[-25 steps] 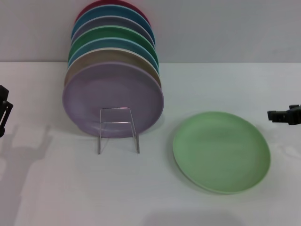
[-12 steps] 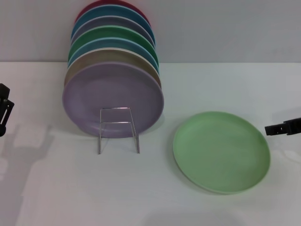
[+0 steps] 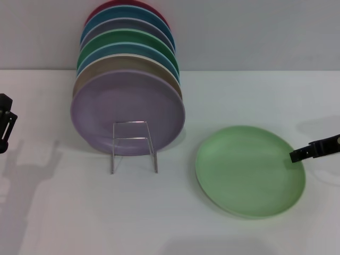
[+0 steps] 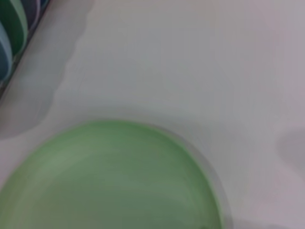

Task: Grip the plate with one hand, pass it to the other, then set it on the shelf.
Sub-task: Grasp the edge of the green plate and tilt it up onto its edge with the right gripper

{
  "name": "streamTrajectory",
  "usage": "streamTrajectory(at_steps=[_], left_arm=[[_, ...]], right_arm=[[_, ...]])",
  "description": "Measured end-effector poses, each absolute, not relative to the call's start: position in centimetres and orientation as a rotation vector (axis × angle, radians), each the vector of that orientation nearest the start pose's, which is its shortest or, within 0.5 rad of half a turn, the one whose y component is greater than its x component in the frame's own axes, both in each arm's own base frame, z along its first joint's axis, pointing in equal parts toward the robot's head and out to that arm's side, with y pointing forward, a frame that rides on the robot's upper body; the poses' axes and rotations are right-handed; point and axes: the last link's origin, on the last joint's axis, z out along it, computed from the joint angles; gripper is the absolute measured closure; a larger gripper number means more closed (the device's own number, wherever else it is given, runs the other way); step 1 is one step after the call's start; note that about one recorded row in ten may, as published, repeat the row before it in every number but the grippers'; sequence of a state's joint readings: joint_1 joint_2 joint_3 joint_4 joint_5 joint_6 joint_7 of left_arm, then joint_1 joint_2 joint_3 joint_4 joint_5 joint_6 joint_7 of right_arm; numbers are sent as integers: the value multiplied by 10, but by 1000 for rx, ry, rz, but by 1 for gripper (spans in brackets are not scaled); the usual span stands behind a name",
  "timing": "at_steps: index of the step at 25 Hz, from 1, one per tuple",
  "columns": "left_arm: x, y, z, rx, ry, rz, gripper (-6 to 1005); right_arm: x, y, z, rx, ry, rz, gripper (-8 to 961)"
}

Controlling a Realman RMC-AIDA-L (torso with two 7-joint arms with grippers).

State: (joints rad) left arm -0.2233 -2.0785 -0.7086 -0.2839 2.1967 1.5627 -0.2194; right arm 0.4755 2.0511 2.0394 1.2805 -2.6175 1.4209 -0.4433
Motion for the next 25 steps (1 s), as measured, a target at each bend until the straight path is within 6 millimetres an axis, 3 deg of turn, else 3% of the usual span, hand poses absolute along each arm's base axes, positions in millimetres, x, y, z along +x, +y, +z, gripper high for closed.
streamTrajectory(at_steps=[8,25], left_arm=[[-317,257,3,-1418,-462,-1029,135],[-319,257,6,-1415,-447,-1020,136]], right_arm=[[265,367,45,-2150,1432,-236,294],[266,370,36,-2090,1506,-275,431]])
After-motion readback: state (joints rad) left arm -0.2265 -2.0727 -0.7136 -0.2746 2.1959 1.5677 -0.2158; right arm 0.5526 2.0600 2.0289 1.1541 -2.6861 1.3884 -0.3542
